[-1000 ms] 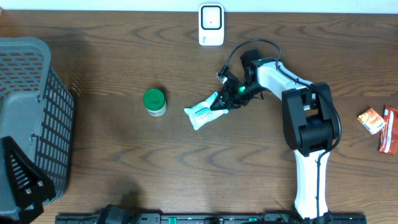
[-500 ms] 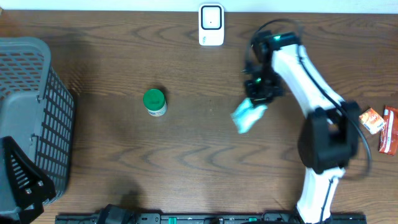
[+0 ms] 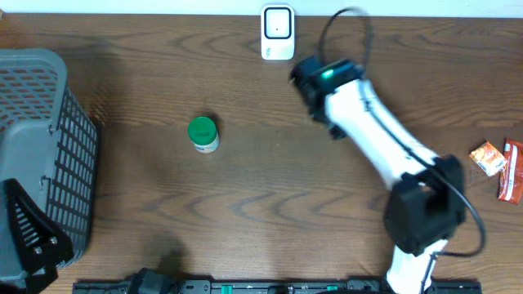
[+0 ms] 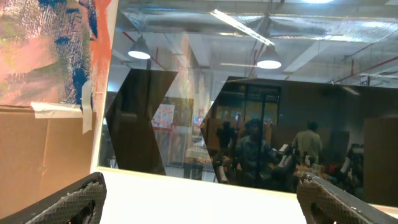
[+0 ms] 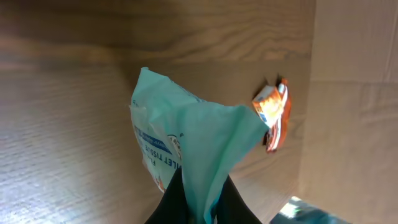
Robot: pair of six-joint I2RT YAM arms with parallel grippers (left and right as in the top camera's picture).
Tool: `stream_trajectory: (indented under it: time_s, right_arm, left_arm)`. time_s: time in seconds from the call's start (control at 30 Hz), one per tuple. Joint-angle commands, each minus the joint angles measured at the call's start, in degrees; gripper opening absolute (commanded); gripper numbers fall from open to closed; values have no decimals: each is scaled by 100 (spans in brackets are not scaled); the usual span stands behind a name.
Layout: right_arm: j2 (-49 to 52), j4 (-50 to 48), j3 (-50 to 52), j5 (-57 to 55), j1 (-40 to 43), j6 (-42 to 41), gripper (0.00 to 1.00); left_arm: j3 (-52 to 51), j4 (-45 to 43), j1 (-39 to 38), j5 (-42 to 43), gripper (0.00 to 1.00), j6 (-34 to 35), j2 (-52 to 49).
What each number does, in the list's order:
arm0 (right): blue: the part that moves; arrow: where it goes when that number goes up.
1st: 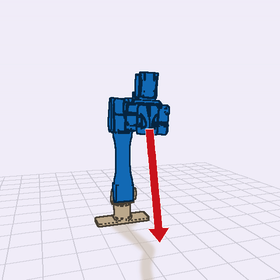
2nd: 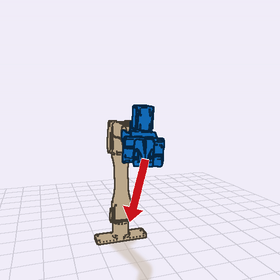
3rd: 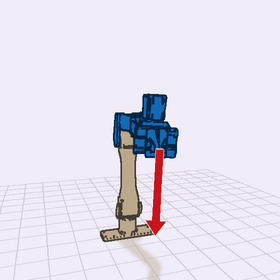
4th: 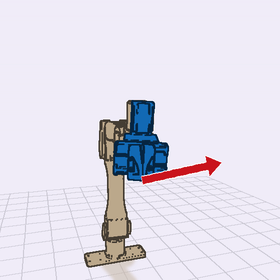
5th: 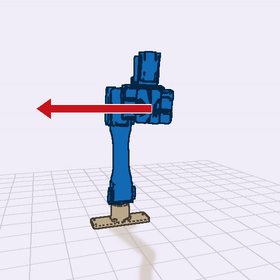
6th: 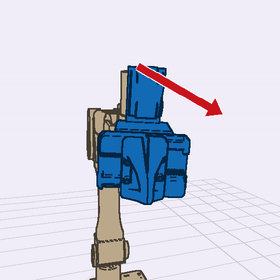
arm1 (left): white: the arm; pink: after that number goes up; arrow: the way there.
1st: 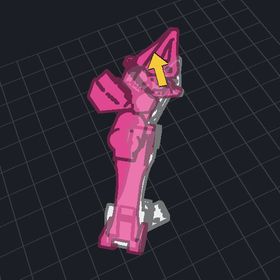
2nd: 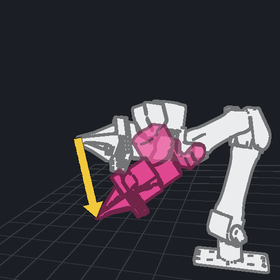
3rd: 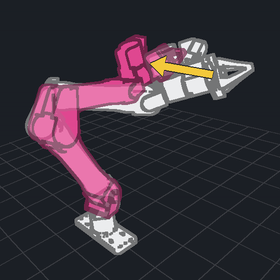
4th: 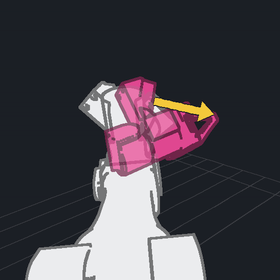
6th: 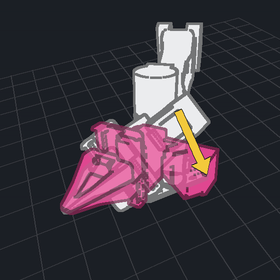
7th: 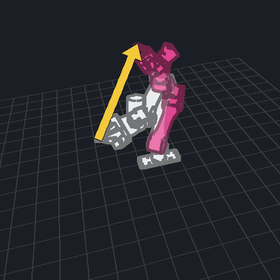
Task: Scan the item barcode
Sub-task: 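Carry the green pack back down toward the table center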
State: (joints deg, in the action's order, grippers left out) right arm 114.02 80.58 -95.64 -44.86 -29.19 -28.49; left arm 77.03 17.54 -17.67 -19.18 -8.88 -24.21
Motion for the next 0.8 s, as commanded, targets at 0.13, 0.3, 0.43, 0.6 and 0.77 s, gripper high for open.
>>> stream_trajectory:
  time_s: [0.13,0.3,0.43,0.6,0.77]
  right_arm:
    - [826,-575,407,433,-1464,-275,2]
    - [1082,-905,407,1259,-2553,-278,22]
    - [1071,-1217,378,1891,-3438,-278,61]
    - [1032,-1156,258,2205,-4118,-525,86]
    - [765,-739,-168,2208,-3989,-667,76]
  left_arm:
    - [0,-31,24,48,98,-33,26]
    - [0,-33,24,48,98,-33,28]
    - [0,-33,24,48,98,-33,28]
    - [0,-33,24,48,98,-33,28]
    - [0,-33,24,48,98,-33,28]
